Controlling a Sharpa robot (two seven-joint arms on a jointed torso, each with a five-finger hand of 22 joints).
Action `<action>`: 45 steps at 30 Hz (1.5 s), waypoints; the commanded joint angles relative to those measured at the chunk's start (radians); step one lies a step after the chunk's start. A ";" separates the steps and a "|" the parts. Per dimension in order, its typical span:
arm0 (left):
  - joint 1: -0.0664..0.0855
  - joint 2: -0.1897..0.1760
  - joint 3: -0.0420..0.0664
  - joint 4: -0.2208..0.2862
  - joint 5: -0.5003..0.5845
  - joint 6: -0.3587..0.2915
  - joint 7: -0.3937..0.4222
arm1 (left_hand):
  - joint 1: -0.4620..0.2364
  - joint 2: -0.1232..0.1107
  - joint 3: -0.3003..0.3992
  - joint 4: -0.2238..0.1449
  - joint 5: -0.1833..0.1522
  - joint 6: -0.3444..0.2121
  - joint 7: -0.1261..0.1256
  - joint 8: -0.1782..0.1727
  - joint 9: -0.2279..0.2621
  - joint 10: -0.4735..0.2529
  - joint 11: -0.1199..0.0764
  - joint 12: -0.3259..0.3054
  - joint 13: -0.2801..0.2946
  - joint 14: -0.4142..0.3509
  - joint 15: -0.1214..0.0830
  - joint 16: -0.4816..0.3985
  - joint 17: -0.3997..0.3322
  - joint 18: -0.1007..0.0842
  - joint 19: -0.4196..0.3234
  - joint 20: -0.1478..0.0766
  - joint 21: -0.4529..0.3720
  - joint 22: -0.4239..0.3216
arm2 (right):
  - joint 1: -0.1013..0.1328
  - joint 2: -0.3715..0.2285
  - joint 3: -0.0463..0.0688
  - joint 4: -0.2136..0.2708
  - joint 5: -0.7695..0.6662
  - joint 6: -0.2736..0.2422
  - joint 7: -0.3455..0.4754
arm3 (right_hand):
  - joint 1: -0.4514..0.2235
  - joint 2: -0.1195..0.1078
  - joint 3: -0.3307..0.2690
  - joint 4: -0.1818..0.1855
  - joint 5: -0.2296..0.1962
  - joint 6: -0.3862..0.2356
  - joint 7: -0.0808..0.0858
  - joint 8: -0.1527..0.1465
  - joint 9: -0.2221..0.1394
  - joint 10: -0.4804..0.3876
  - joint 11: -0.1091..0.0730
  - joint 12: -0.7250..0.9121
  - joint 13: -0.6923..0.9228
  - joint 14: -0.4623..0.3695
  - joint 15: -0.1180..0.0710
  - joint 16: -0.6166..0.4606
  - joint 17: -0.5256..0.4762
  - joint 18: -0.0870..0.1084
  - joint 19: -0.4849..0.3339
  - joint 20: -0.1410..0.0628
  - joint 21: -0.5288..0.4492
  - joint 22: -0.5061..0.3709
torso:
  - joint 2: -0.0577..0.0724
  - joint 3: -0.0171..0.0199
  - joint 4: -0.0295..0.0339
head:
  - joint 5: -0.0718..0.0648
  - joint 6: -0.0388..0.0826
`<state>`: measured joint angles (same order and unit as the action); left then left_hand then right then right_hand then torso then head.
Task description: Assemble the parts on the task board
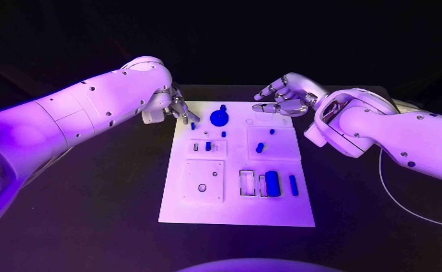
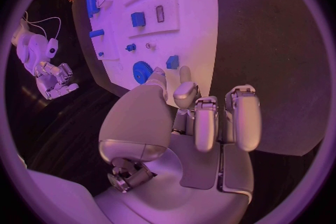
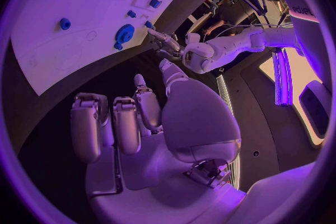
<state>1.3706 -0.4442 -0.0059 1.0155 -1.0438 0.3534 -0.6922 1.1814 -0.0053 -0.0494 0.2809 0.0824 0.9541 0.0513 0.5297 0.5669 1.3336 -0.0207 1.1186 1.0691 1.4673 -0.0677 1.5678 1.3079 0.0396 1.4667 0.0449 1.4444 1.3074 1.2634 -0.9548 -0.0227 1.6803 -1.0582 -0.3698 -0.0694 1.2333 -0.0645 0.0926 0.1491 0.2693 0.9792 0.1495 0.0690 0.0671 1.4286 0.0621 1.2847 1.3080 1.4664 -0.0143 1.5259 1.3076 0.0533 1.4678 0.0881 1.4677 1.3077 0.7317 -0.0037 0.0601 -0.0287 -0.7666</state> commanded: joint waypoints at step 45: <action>-0.007 0.023 -0.007 -0.019 0.016 0.037 0.025 | 0.088 0.052 0.007 -0.028 0.005 0.012 -0.010 0.029 0.021 0.014 -0.007 0.006 -0.001 0.104 -0.015 0.003 0.263 -0.001 0.027 -0.016 0.012 0.129 | -0.001 0.005 0.000 -0.001 -0.003 0.009 0.009 | 0.008 0.004 -0.009 0.000 0.008 0.005 -0.004 0.000 0.001 -0.002 -0.003 0.001 0.077 0.082 -0.002 -0.005 0.160 -0.005 -0.005 0.000 -0.005 0.037 | 0.000 0.0000 0.0004 | -0.003 -0.007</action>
<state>1.3636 -0.4244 -0.0131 0.9974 -1.0335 0.3745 -0.6766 1.2582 0.0476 -0.0451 0.2546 0.0832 0.9645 0.0478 0.5518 0.5871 1.3453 -0.0251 1.1232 1.0687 1.4672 -0.0749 1.5678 1.3076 0.0396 1.4668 0.0375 1.4523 1.3079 1.2631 -0.9503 -0.0227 1.6782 -1.0580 -0.3686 -0.0684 1.2333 -0.0646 0.0871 0.1490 0.2732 0.9792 0.1495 0.0690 0.0671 1.4286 0.0621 1.2846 1.3074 1.4665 -0.0143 1.5259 1.3074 0.0533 1.4678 0.0881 1.4677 1.3073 0.7315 -0.0035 0.0603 -0.0308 -0.7730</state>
